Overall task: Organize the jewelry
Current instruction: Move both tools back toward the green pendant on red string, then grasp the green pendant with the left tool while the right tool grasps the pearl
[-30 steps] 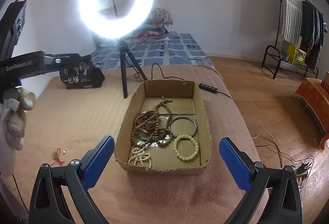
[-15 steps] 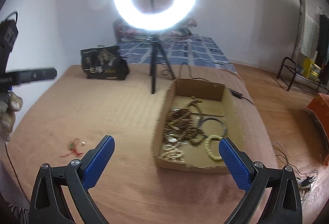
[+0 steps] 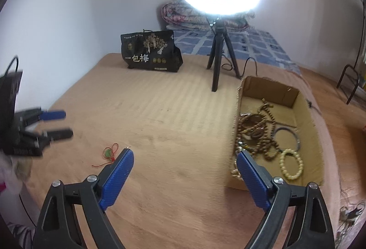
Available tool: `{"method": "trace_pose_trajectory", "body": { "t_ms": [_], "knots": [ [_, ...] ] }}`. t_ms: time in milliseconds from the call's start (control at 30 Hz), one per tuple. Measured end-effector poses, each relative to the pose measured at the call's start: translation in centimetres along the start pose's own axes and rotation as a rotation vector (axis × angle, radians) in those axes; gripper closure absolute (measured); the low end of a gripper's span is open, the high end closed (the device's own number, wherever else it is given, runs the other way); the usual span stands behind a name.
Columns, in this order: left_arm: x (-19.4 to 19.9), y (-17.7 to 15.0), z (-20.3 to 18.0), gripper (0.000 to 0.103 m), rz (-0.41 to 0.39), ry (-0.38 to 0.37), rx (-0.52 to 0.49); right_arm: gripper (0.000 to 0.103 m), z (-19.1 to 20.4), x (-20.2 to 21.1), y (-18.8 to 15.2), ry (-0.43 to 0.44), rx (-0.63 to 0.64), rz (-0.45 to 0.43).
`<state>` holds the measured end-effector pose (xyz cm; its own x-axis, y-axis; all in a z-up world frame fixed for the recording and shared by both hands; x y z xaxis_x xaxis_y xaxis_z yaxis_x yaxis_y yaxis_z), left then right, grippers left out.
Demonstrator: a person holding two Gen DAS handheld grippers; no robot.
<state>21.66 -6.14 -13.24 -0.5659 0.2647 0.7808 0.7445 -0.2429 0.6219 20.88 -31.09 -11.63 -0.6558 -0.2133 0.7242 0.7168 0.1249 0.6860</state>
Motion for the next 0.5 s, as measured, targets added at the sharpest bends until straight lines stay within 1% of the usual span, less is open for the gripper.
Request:
{"method": "trace_pose_trajectory", "body": {
  "t_ms": [67,100,233,367,433,467,500],
  "knots": [
    [-0.6,-0.8,-0.4,0.026,0.014,0.008,0.004,0.012,0.2,-0.8,-0.1,0.006,-0.011,0.012],
    [-0.8,-1.1,-0.5,0.026,0.017,0.005,0.009,0.014,0.3,-1.0,0.0,0.009,-0.015,0.017],
    [-2.2,-2.0,-1.7,0.026,0.033,-0.039,-0.005,0.020,0.6,-2.4,0.1,0.038,-0.034,0.042],
    [-3.8,-2.5,-2.1,0.026,0.050,-0.070,0.025,0.031,0.8,-4.0,0.1,0.085,-0.053,0.078],
    [-4.5,-2.5,-2.2,0.029,0.059,-0.092,0.040,0.036,1.0,-4.9,0.0,0.118,-0.058,0.104],
    [-4.9,-2.5,-2.4,0.035,0.065,-0.089,0.040,0.039,1.3,-5.4,0.0,0.132,-0.057,0.119],
    [-5.2,-2.4,-2.4,0.037,0.066,-0.083,0.039,0.043,1.4,-5.7,0.0,0.139,-0.057,0.128]
  ]
}}
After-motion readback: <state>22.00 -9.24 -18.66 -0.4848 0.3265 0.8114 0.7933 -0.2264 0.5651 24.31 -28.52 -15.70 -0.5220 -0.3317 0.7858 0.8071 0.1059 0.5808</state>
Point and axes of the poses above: each gripper's, at about its wrist camera, not at the fingertips, and x roughly against the way its jaws point, z to its left, y to its top, the point moved 1 cm from there along -x, roughly the way its jaws point, and after that the axes turned 1 degree about -y, right-handed, at the moved point
